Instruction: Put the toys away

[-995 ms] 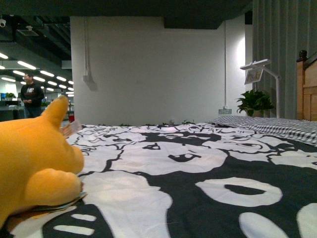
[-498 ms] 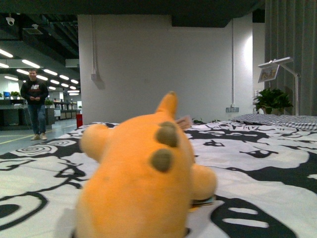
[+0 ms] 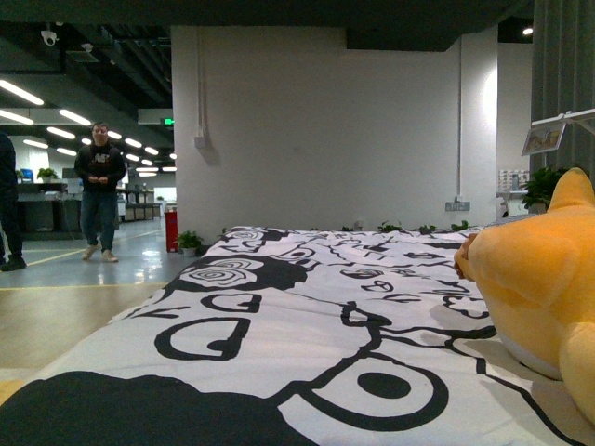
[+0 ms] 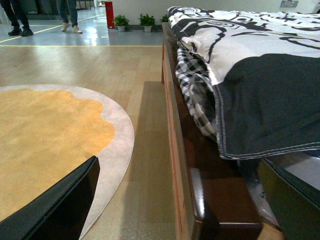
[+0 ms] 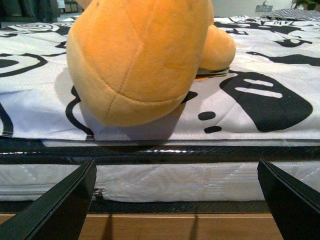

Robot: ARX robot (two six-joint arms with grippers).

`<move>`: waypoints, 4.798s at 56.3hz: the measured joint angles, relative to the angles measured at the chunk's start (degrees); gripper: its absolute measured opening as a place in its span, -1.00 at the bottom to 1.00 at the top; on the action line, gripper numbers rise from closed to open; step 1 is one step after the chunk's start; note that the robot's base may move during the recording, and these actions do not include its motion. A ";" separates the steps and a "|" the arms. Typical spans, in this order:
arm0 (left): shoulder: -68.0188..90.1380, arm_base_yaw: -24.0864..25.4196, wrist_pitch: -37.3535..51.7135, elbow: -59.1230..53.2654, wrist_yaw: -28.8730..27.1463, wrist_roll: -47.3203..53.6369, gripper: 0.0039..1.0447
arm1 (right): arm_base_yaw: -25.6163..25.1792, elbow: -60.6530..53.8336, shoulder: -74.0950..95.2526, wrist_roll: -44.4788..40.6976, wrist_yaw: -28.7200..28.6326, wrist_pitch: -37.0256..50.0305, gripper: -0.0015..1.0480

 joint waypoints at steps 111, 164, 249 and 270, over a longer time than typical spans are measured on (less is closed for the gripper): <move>0.00 0.00 0.00 0.00 0.20 0.00 0.89 | 25.51 17.75 55.32 -0.79 27.28 45.83 0.87; 0.00 0.00 0.00 0.00 0.20 0.00 0.89 | 30.99 22.40 74.51 -12.13 31.10 66.58 0.87; 0.00 0.00 0.00 0.00 0.20 0.00 0.89 | 24.70 24.65 81.72 -15.04 27.80 76.94 0.87; 0.00 0.00 0.00 0.00 0.20 0.00 0.89 | 25.29 23.63 82.07 -17.99 28.39 79.08 0.12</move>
